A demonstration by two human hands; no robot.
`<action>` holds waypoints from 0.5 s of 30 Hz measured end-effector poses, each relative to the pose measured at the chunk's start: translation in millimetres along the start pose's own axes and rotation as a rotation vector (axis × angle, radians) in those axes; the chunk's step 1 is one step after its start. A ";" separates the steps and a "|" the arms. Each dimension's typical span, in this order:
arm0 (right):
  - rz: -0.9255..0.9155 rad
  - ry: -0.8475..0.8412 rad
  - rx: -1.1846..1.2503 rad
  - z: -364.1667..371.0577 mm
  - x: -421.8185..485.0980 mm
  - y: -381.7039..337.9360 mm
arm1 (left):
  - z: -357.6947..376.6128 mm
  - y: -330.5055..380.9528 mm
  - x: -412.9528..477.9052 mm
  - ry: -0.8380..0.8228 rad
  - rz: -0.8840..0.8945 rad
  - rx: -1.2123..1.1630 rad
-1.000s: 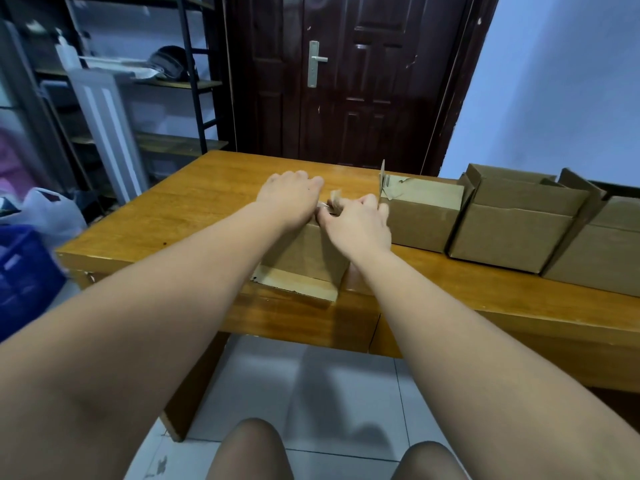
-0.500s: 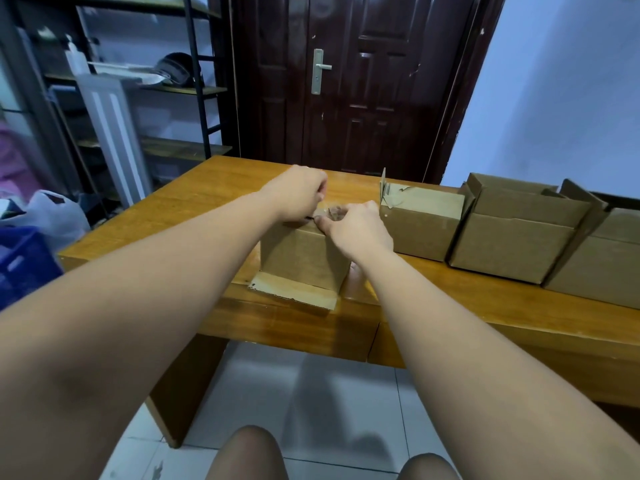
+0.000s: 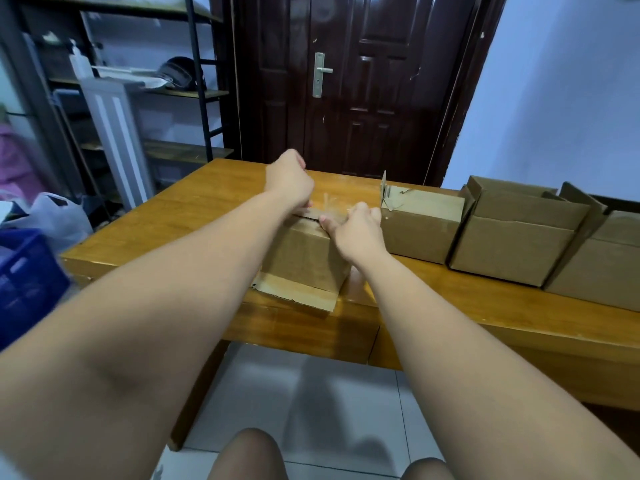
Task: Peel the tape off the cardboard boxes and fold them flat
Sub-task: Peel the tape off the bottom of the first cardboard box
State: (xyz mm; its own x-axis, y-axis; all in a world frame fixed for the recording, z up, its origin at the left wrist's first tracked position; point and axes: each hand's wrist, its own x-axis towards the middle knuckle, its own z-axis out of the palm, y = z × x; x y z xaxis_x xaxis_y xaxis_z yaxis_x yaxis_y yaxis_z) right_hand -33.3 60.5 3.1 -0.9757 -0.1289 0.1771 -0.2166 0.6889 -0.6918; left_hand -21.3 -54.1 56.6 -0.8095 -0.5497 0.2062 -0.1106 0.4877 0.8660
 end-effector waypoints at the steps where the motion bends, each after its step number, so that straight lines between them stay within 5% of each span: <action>1: 0.001 0.008 0.000 0.8 0.9 0.9 | 4.2 -7.6 1.9 -0.007 -0.016 0.002; 6: -0.001 0.061 0.109 4.4 -3.3 4.0 | 21.4 -21.7 -6.6 -0.134 0.216 0.267; 9: 0.076 0.115 0.454 3.2 -6.3 13.2 | 27.1 -21.8 -11.8 -0.225 0.332 0.505; 15: 0.314 0.224 1.086 -3.5 -5.1 25.5 | 33.5 -18.7 -7.8 -0.300 0.313 0.555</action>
State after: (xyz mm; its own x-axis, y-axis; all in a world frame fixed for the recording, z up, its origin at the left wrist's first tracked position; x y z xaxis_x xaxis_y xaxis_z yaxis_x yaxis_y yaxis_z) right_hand -33.7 81.2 -13.0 -0.9875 0.1437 -0.0643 0.0146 -0.3231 -0.9463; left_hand -32.3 -36.2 23.5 -0.9667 -0.1553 0.2037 -0.0598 0.9101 0.4100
